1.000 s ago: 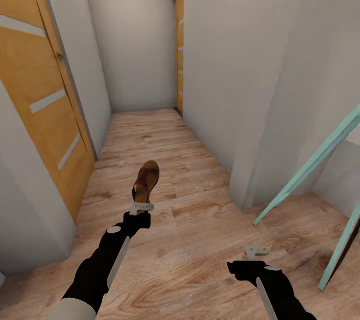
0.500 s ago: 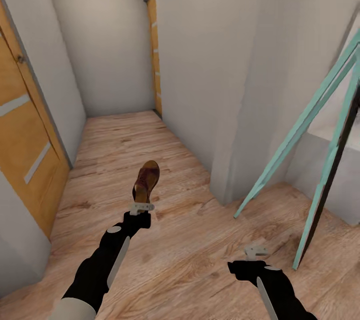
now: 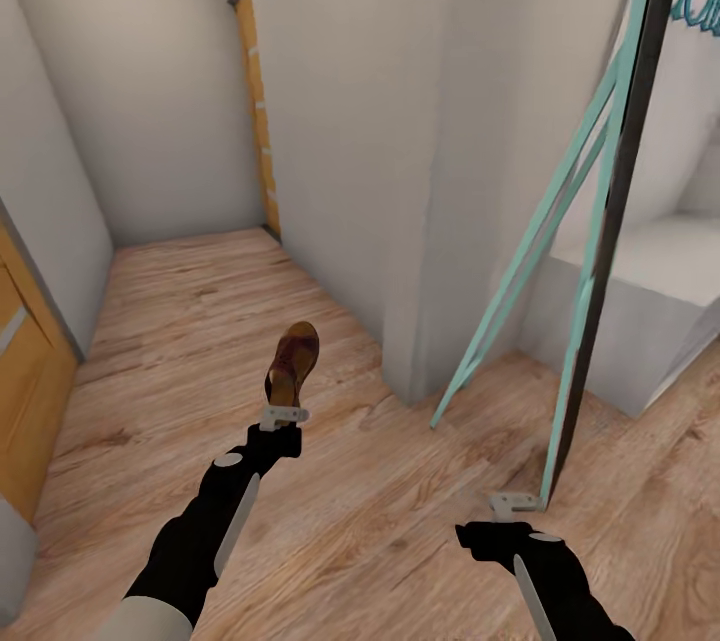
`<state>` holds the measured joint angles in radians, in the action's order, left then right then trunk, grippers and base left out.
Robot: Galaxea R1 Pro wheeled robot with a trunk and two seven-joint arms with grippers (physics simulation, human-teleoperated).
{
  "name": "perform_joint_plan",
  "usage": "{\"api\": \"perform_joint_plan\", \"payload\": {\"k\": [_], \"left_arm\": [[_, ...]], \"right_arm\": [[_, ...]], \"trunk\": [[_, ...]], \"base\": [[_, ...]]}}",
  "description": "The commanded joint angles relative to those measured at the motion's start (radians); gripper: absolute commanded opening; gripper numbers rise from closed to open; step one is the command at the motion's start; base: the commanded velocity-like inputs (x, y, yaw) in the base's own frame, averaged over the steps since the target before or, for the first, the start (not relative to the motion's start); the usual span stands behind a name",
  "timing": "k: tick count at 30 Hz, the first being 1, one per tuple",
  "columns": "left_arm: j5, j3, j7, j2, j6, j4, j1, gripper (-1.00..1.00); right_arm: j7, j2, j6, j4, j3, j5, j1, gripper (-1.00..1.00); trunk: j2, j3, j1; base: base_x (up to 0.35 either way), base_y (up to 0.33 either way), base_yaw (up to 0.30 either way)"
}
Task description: Pick up the two gym shoes and the two sandals from the corridor floor and place them onto the hallstand (shoe rack) in the corridor, making sure they are on the rack and not on the floor. Arrange them so the two gym shoes are next to each other and the two sandals are next to each other.
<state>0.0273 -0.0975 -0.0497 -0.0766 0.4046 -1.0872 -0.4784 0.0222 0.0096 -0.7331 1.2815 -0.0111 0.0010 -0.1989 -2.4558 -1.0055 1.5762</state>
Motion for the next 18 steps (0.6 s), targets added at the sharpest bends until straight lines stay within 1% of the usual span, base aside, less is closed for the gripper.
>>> {"api": "perform_joint_plan", "payload": {"k": [1,5,14,18], "left_arm": [[0.000,0.001,-0.004,0.000,0.006,-0.002,0.000,-1.00],[0.000,0.001,-0.004,0.000,0.006,-0.002,0.000,-1.00],[0.000,0.000,-0.004,0.000,0.006,-0.002,0.000,-1.00],[0.000,-0.001,-0.004,0.000,0.006,-0.002,0.000,-1.00]], "right_arm": [[0.002,0.001,-0.005,0.001,-0.001,0.001,-0.001,1.00],[0.002,0.001,-0.005,0.001,-0.001,0.001,-0.001,1.00],[0.002,0.001,-0.005,0.001,-0.001,0.001,-0.001,1.00],[0.002,0.001,-0.005,0.001,-0.001,0.001,-0.001,1.00]], "trunk": [[0.000,0.000,0.000],[0.000,0.002,0.000],[0.000,0.007,0.000],[0.000,0.010,0.000]], "base": [[-0.007,0.005,-0.291],[-0.112,0.094,-0.291],[-0.216,0.195,-0.291],[-0.176,0.152,-0.291]]}}
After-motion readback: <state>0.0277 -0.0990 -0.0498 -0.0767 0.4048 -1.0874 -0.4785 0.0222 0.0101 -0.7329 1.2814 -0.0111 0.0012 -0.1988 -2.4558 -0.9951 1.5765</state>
